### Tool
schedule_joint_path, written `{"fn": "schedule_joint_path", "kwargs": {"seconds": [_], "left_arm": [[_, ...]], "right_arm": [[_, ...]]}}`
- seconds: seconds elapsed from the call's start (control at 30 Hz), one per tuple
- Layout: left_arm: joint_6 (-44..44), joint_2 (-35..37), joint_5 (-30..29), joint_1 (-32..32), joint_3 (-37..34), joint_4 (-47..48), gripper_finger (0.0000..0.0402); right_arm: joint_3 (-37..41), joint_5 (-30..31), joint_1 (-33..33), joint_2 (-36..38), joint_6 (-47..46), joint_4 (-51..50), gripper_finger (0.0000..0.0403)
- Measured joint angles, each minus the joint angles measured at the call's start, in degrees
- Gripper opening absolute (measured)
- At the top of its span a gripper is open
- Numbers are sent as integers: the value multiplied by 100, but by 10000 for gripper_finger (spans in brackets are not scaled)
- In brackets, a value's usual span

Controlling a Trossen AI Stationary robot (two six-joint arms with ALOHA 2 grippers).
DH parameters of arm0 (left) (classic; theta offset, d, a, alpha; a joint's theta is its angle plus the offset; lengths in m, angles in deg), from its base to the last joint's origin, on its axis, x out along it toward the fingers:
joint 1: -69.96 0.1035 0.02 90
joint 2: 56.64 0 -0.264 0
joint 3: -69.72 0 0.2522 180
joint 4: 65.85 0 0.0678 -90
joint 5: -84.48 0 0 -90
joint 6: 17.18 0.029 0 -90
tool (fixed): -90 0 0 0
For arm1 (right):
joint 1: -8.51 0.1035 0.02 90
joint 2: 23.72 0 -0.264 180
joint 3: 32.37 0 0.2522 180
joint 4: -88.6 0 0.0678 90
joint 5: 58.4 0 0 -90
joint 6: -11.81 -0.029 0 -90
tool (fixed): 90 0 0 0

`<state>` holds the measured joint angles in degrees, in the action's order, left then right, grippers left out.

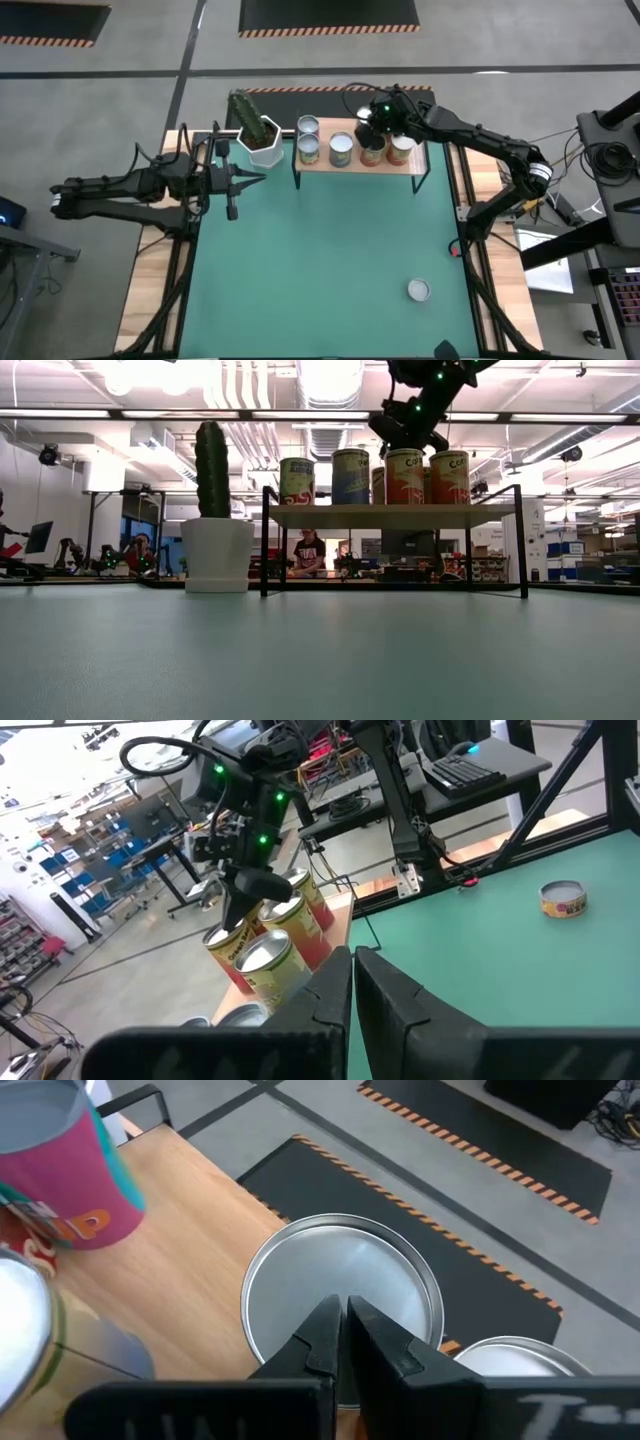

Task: Pick and place cans onto a shelf
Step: Adjust the cans on the shelf

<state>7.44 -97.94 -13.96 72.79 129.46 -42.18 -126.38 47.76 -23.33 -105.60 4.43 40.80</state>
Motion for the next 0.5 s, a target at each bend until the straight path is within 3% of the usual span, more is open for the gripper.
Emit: {"fn": "schedule_joint_path", "kwargs": {"seconds": [0.5], "left_arm": [[-26, 0, -1, -2, 0, -4, 0]], "right_arm": [[-2, -21, 71, 50, -9, -19, 13]]}}
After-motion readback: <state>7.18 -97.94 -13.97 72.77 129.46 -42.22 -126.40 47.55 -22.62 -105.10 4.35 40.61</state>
